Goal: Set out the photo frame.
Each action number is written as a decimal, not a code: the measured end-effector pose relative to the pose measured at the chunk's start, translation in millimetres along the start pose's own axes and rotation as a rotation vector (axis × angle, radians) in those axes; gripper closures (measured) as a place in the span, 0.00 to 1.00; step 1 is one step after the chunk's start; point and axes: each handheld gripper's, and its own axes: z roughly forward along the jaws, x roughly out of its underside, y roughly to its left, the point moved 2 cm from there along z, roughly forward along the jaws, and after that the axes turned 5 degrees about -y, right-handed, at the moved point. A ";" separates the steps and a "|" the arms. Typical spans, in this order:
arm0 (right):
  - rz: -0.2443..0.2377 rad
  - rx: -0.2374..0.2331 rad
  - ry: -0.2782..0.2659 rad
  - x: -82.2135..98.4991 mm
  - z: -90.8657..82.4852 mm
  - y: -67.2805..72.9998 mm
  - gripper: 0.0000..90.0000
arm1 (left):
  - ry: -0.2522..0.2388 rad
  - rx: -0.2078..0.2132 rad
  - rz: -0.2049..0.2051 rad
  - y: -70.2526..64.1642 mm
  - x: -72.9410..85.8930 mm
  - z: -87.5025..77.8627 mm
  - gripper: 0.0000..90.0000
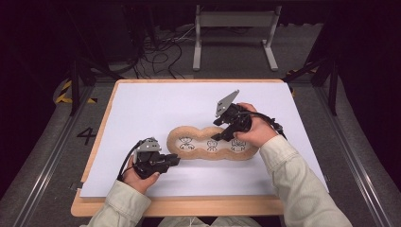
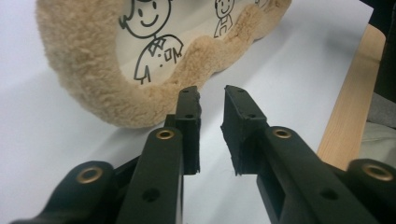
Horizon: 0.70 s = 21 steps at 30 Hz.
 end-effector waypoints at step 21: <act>0.196 0.222 -0.274 40.8 -81.6 40.2 0.27 | -0.130 -0.123 -0.016 10.3 9.4 -39.0 0.46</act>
